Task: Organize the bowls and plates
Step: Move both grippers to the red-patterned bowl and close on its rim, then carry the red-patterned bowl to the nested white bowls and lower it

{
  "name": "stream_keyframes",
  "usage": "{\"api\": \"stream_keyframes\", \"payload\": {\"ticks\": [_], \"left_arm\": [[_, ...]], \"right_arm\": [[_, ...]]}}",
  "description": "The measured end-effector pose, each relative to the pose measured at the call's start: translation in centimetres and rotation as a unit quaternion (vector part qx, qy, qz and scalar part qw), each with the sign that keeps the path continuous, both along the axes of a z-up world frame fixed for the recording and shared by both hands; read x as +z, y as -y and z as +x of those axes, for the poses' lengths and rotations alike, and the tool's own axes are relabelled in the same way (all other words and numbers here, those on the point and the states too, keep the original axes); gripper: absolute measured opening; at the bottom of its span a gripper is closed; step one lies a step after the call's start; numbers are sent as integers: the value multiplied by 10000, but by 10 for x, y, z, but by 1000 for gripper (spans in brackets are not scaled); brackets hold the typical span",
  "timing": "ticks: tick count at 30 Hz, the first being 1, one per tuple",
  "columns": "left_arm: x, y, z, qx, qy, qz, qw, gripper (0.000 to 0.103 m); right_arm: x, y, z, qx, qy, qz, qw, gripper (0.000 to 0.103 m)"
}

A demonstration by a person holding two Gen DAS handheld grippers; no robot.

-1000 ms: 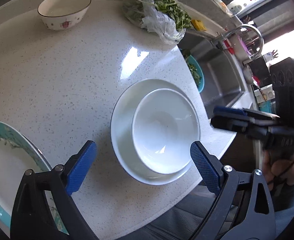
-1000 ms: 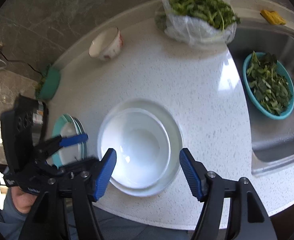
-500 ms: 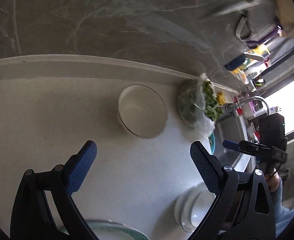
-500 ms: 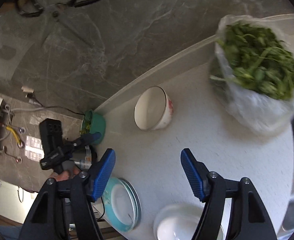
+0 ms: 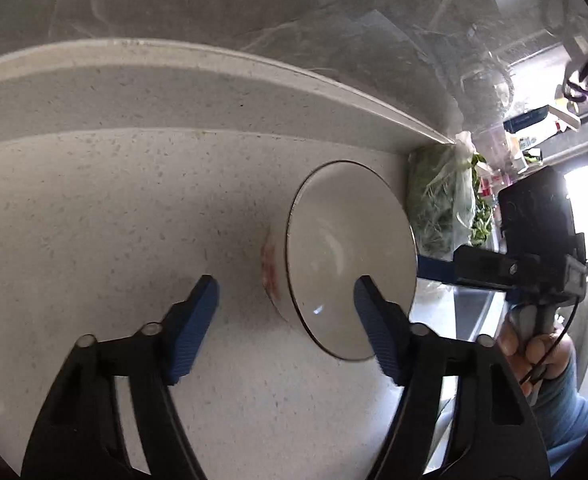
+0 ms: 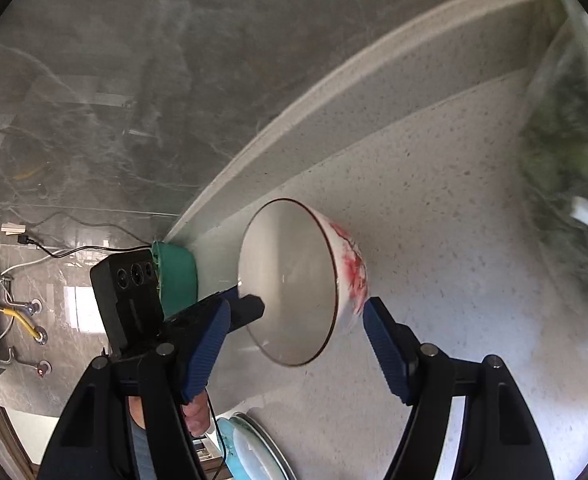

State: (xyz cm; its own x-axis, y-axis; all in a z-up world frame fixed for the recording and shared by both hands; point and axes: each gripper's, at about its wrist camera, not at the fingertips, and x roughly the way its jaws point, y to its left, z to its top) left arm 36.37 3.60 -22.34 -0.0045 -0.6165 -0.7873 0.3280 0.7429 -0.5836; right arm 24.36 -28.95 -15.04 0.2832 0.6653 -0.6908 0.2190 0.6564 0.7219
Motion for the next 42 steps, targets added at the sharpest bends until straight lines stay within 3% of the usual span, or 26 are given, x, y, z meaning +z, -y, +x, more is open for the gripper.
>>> {"api": "stream_keyframes", "payload": {"ticks": [6,9,12,15,23,42], "left_arm": [[-10,-1,12,-126,-77,-23,9999,42],[-14,2,13,-140,-157,-83,9997,39],[-20,6,14,-128,-261,-118,9995,29],[-21,9,13,-190,-273,-144,9993,23],[-28,21,14,-259,-374,-173,9988,22],[-14,10,6,-137,-478,-290,9983,22]], "right_arm": [[-18,-1,5,32,-160,178,9997,68],[-24,-1,7,106,-233,260,9993,66],[-30,-4,10,156,-271,256,9992,64],[-33,-2,11,147,-380,156,9990,51],[-40,3,8,112,-471,92,9988,30],[-21,-2,1,56,-481,0,9988,30]]}}
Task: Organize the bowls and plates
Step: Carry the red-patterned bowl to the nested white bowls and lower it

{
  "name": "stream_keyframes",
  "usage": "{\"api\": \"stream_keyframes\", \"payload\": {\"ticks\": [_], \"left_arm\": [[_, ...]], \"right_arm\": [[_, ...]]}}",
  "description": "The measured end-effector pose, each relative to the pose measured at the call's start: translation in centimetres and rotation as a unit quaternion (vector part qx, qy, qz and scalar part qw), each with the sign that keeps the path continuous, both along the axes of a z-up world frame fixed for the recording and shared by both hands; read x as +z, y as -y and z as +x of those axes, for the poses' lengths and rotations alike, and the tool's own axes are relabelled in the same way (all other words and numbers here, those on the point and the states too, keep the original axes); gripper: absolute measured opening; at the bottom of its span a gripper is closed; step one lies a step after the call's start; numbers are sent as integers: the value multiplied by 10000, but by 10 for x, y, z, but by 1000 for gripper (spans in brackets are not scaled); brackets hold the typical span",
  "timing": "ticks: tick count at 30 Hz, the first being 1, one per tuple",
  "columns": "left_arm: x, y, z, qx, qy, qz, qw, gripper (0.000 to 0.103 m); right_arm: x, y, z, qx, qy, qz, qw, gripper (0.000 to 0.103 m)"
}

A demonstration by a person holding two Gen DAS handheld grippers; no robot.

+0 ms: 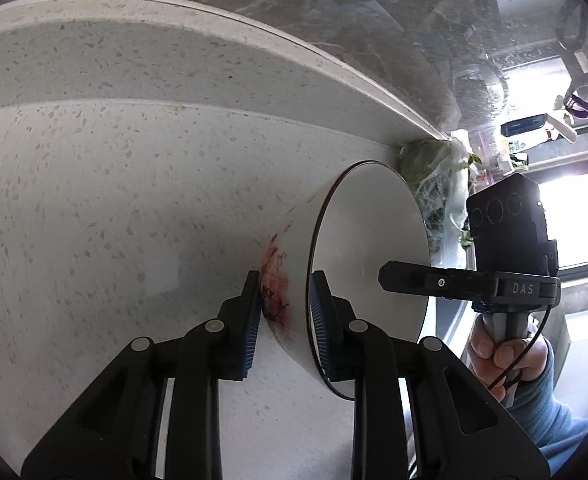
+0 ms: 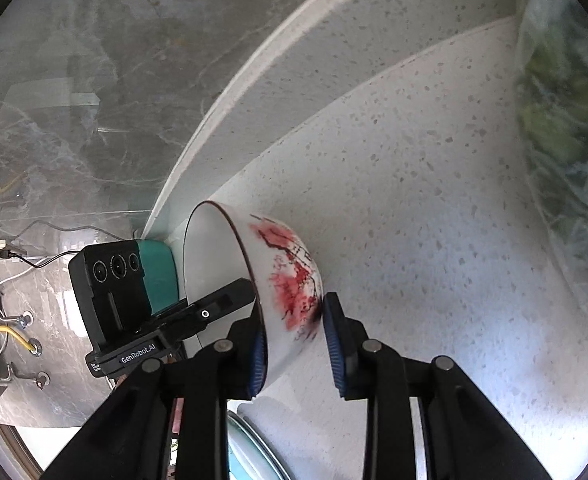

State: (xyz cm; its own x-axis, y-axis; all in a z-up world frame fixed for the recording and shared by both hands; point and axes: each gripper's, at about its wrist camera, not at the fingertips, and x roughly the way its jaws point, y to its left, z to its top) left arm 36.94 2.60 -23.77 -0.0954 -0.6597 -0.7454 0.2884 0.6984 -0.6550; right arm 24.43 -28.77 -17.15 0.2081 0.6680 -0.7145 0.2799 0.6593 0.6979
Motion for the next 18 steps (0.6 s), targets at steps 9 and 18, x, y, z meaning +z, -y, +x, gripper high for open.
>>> {"api": "stream_keyframes", "payload": {"ticks": [9,18], "left_arm": [[43,9,-34,-49,139,-61,9999,22],[89,32,-108,-327,279,-193,9989,22]], "right_arm": [[32,3,-36,-22,105,6,9999,30],[75,14,-109,-233,425,41,9988,31]]}}
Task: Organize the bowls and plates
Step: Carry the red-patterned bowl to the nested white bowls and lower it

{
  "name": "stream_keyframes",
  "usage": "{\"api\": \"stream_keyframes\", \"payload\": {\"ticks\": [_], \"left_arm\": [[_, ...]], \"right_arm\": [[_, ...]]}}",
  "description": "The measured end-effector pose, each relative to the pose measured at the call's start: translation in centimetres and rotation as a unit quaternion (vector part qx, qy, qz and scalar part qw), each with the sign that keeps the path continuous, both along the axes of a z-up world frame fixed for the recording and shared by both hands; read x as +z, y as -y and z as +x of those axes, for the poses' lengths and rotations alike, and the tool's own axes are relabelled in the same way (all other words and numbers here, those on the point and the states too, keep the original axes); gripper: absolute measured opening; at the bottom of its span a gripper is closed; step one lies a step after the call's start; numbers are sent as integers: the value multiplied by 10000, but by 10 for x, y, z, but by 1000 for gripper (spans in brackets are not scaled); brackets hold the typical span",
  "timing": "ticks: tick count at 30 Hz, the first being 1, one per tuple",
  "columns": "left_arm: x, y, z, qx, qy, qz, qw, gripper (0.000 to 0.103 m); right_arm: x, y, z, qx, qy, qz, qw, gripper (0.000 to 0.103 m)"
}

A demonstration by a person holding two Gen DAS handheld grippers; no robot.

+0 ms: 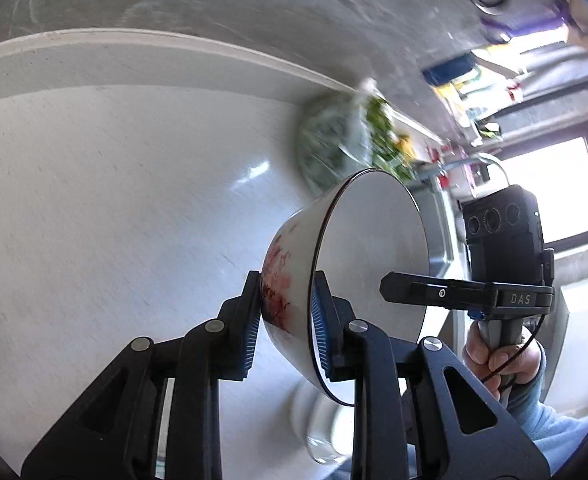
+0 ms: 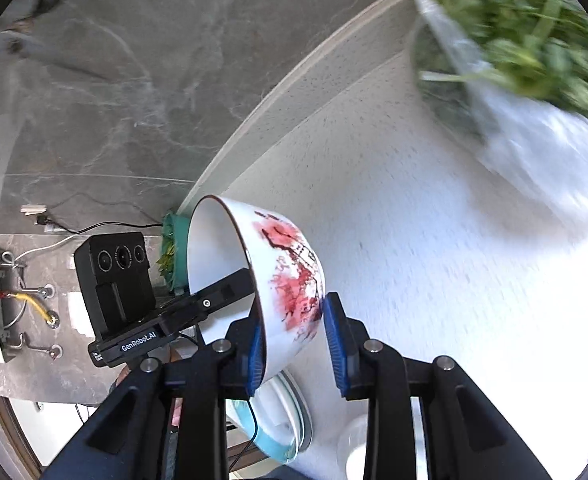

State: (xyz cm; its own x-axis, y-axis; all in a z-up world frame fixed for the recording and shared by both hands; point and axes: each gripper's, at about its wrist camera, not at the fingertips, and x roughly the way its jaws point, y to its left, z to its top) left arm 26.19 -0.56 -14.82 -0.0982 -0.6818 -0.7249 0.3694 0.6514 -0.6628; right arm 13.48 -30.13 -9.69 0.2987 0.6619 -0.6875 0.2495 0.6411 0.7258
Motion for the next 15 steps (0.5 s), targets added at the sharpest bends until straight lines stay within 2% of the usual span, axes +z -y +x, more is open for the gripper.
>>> {"api": "stream_keyframes", "payload": {"ticks": [8,15], "left_arm": [[15,24,-80,-342,-81,8,9994,22],[6,40,-140,-591,-352,42,9976,22]], "right_arm": [[15,16,-74,-287,-32,33,9996,32],[19,29,-128,-544,-187,12,9983,32]]}}
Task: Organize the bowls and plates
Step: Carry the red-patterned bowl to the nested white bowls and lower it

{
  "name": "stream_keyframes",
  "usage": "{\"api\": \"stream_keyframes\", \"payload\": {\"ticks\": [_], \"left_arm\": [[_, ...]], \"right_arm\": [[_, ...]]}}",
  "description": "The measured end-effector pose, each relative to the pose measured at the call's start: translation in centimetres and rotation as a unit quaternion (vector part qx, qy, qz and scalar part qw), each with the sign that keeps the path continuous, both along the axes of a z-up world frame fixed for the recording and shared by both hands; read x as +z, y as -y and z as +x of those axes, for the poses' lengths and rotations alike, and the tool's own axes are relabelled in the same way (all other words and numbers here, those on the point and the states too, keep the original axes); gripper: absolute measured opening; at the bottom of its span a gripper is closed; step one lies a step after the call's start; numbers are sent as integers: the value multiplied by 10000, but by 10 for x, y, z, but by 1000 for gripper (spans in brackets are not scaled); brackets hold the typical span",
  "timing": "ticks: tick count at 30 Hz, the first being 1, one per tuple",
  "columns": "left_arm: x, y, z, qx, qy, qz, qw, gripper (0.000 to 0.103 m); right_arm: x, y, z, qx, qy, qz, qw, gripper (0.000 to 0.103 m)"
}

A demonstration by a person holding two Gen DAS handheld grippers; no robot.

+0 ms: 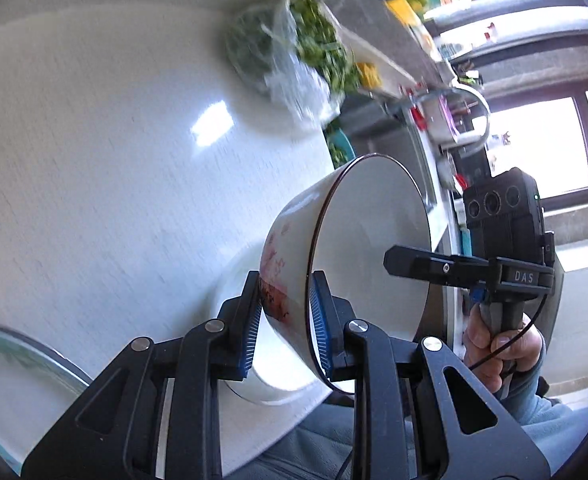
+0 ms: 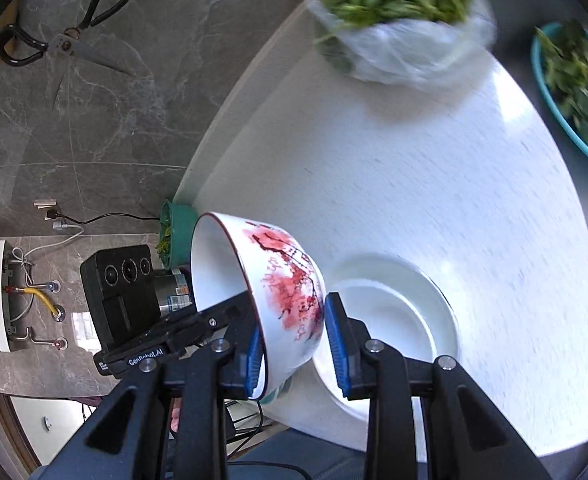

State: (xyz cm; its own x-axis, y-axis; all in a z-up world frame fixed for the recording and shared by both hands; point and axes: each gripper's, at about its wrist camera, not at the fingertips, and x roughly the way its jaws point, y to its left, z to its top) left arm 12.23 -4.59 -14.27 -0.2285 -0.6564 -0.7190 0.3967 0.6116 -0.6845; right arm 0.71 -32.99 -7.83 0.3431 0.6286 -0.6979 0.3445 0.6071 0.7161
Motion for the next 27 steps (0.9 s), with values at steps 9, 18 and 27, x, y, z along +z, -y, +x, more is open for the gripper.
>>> {"api": "stream_keyframes", "payload": {"ticks": [9,18,27], "left_arm": [[-22,21,-53,-186,-87,248,9995,22],[-40,38,-71,-267,125,597,9978,22],[-48,56,-84,-397,479,925,9938,22]], "right_arm": [[-11,10,-47,-167,-271,15,9995,32],[-27,13,-59,-145,-410,-51,9990,32],[-29,6,-62,37,-435,-595,9973,32]]}}
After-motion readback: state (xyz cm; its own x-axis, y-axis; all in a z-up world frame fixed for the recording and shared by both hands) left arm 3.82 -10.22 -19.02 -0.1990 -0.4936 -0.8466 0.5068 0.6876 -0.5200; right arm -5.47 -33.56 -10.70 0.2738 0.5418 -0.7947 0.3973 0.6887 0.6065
